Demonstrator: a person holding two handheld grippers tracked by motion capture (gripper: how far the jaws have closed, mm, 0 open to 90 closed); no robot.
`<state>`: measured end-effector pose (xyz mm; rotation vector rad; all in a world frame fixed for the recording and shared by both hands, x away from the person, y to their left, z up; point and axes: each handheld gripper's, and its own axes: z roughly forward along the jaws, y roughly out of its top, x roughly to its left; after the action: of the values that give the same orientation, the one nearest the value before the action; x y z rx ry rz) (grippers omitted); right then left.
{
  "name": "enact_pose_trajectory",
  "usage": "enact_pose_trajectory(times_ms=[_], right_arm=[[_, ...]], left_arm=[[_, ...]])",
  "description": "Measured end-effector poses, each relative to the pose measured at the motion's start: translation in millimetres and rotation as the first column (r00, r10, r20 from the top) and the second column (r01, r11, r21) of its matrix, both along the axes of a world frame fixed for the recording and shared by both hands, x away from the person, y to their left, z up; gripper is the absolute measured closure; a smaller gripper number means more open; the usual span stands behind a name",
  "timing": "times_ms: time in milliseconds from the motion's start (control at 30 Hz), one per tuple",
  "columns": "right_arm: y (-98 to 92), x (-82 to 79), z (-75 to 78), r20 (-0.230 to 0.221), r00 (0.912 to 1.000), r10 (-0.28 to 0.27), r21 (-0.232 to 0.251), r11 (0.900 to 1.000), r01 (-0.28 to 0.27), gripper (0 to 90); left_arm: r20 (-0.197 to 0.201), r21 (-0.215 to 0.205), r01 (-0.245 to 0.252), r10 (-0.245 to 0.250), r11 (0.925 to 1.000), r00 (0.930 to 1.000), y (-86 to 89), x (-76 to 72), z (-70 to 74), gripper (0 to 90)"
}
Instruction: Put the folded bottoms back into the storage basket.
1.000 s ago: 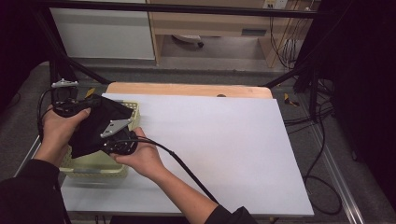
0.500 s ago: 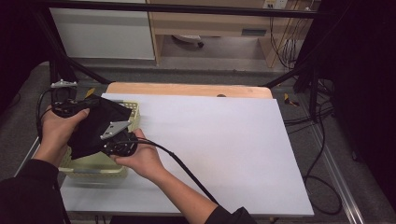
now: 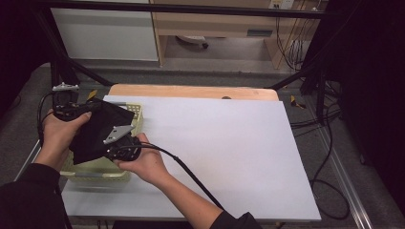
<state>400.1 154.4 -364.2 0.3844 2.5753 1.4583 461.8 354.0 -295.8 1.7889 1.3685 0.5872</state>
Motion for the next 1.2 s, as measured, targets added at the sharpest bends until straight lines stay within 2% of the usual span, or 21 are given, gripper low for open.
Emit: enact_pose_trajectory(times_ms=[1200], right_arm=[[5.2,-0.1,-14.9,-0.023,0.9997,0.009,-0.025,1.000,-0.010,75.1]], left_arm=[[-0.020,0.019,-0.026,0.027,0.9995,0.9994,9.3,-1.4,-15.2,81.1]])
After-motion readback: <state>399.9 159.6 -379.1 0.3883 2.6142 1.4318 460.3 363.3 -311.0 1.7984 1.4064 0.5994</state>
